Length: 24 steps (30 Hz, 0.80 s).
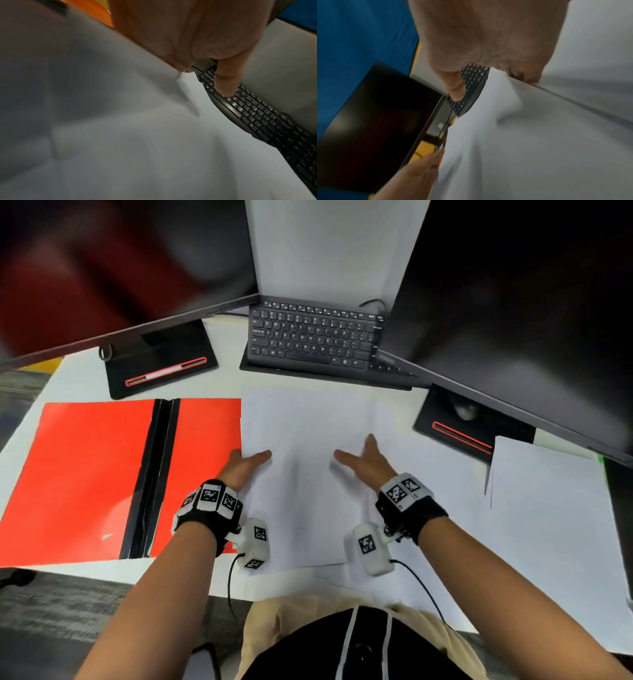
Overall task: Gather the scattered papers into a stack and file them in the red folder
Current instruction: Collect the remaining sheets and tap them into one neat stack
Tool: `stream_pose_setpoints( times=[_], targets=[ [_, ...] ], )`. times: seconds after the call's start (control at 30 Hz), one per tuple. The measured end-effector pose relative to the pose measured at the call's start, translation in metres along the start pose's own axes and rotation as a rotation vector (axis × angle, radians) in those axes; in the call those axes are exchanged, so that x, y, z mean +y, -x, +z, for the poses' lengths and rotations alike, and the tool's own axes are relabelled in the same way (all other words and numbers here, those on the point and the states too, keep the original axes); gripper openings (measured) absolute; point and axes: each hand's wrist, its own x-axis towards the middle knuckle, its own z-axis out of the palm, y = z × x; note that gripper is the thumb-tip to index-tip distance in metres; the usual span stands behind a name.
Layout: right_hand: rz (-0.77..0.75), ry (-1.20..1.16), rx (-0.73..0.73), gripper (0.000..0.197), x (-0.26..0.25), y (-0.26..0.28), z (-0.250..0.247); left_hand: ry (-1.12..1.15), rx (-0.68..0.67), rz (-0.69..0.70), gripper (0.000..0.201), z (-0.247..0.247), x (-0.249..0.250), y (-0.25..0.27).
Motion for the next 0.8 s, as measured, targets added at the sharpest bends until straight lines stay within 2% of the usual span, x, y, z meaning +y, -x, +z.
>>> stream_pose_setpoints(
  times=[0.07,0.17,0.23,0.3,0.37,0.43,0.5,0.57,0.6,0.67,0.73,0.8],
  targets=[
    [-0.06,0.046,-0.08,0.101,0.001,0.007,0.011,-0.021,-0.015,0.02,0.085,-0.001,-0.005,-0.006],
    [-0.079,0.096,-0.085,0.098,0.003,0.006,0.012,-0.098,-0.039,0.039,0.08,-0.01,-0.022,-0.029],
    [-0.063,0.108,0.012,0.09,0.008,0.006,0.002,-0.177,-0.04,0.067,0.077,-0.012,-0.027,-0.037],
    [-0.035,0.158,0.196,0.076,0.016,0.005,-0.016,-0.257,-0.031,0.095,0.076,-0.014,-0.032,-0.046],
    [0.039,0.221,0.358,0.062,0.028,0.003,-0.039,-0.311,-0.029,0.101,0.076,-0.014,-0.03,-0.047],
    [0.143,0.246,0.429,0.055,0.039,0.002,-0.061,-0.348,-0.016,0.094,0.066,-0.009,-0.015,-0.032],
    [0.24,0.147,0.407,0.058,0.048,-0.001,-0.076,-0.384,-0.026,0.088,0.053,-0.011,-0.017,-0.038],
    [0.277,0.014,0.306,0.065,0.051,0.0,-0.079,-0.4,-0.013,0.085,0.065,-0.014,-0.027,-0.054],
    [0.282,0.013,0.265,0.068,0.052,-0.001,-0.077,-0.388,-0.013,0.082,0.072,-0.014,-0.03,-0.057],
    [0.277,0.125,0.229,0.066,0.053,-0.002,-0.07,-0.353,-0.004,0.083,0.07,-0.019,-0.044,-0.077],
    [0.257,0.264,0.248,0.054,0.05,-0.001,-0.066,-0.354,0.013,0.075,0.067,-0.009,-0.015,-0.031],
    [0.265,0.283,0.222,0.048,0.045,0.002,-0.063,-0.305,0.042,0.085,0.056,0.0,0.001,-0.001]
  ],
)
